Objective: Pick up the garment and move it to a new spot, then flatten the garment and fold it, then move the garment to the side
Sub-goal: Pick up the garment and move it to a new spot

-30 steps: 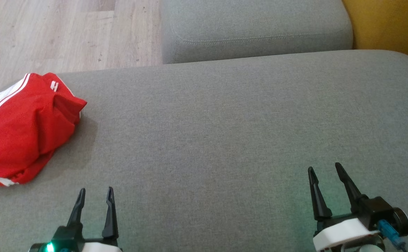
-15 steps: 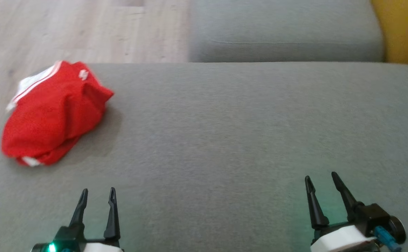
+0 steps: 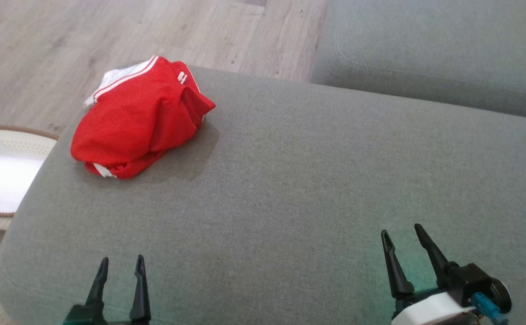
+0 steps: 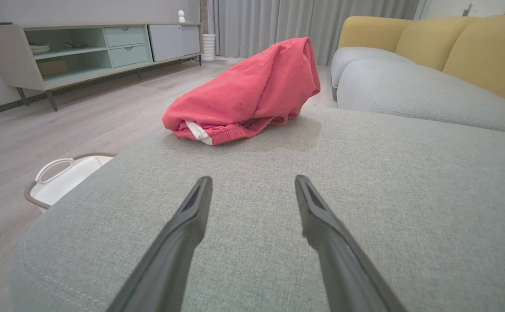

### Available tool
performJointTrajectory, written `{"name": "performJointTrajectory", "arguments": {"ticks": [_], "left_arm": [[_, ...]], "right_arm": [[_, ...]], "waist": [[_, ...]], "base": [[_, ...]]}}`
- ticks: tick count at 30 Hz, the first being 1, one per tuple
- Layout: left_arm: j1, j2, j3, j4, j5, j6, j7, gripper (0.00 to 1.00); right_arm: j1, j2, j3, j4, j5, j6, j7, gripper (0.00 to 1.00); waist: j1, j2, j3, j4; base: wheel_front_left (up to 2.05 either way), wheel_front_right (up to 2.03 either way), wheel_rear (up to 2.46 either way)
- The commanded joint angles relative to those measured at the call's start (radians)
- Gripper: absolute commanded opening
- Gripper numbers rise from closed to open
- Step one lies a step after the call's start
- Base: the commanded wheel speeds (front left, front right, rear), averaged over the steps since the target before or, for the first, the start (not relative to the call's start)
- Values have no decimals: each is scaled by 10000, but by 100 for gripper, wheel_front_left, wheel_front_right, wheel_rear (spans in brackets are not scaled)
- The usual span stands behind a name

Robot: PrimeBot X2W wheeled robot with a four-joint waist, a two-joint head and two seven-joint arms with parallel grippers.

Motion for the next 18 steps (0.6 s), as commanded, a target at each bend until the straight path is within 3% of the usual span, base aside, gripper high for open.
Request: {"name": "performJointTrajectory", "arguments": {"ticks": [1, 8, 13, 18], "left_arm": [[-477, -14, 369, -366, -151, -43, -109, 100], [-1850, 249, 475, -811, -714, -448, 494, 100], [-4045, 1178, 524, -1100, -974, -735, 2061, 100], [-6444, 2180, 472, -373, -1504, -930, 4014, 100]], "right_arm": [[-430, -59, 267, -298, -23, 77, -111, 100], [-821, -71, 305, -518, -173, 77, -111, 100], [-1288, -210, 373, -676, -247, 77, -111, 100], [-1836, -402, 607, -788, -260, 77, -111, 100]], "waist": [[1, 0, 158, -70], [1, 0, 1041, -459], [1, 0, 1979, -816], [1, 0, 2891, -1224]], "base": [[0, 0, 0], [0, 0, 0], [0, 0, 0], [0, 0, 0]]}}
